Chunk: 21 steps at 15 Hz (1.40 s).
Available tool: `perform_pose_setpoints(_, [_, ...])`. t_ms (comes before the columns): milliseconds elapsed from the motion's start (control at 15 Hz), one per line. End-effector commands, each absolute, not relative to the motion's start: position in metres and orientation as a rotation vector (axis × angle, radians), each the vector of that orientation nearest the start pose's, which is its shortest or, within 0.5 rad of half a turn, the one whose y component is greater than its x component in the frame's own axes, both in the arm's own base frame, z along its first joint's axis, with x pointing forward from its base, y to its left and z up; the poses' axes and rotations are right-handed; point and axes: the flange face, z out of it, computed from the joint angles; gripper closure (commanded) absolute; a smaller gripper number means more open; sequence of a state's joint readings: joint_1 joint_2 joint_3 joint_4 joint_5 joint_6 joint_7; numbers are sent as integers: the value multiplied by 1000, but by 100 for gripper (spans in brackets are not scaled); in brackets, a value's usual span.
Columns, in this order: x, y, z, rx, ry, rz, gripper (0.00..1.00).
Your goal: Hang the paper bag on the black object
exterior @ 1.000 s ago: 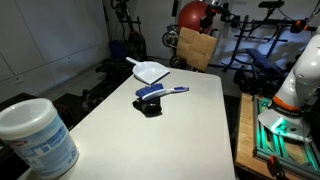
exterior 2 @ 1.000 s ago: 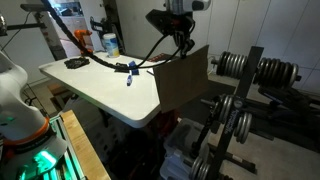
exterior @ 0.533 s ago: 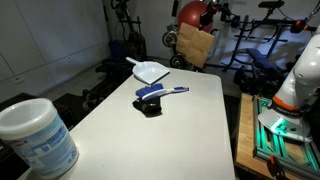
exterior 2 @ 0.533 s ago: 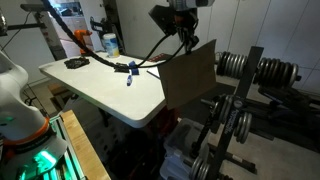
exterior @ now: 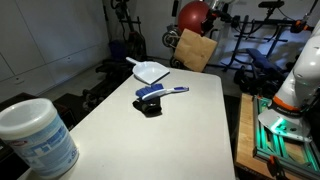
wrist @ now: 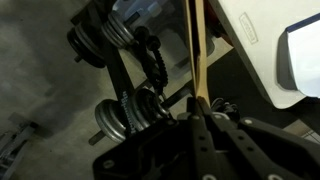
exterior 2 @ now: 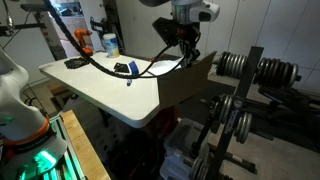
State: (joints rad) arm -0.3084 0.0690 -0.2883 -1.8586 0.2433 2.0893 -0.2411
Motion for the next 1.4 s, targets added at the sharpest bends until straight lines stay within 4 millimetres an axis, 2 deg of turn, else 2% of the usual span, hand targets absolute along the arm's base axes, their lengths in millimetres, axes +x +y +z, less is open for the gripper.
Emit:
perform_pose_setpoints(0, [499,-325,483,-2940,726,-248,100])
perform_pose_setpoints(200, [499,-328,477,-2961,746,-217,99])
perform_pose_setpoints(267, [499,-329,475,-2965,753,-209,93])
perform_pose_setpoints(400, [498,-331,472,-2979,763,-191,69])
perform_pose_setpoints(467, [497,-332,471,-2984,770,-184,68])
perform_pose_setpoints(600, [496,-335,470,-2992,783,-174,56])
perform_pose_setpoints(1067, [489,-334,474,-2965,815,-125,3])
perform_pose_setpoints(1133, [488,-332,476,-2960,830,-115,0])
perform_pose_setpoints(1333, [486,-322,486,-2963,860,-170,0])
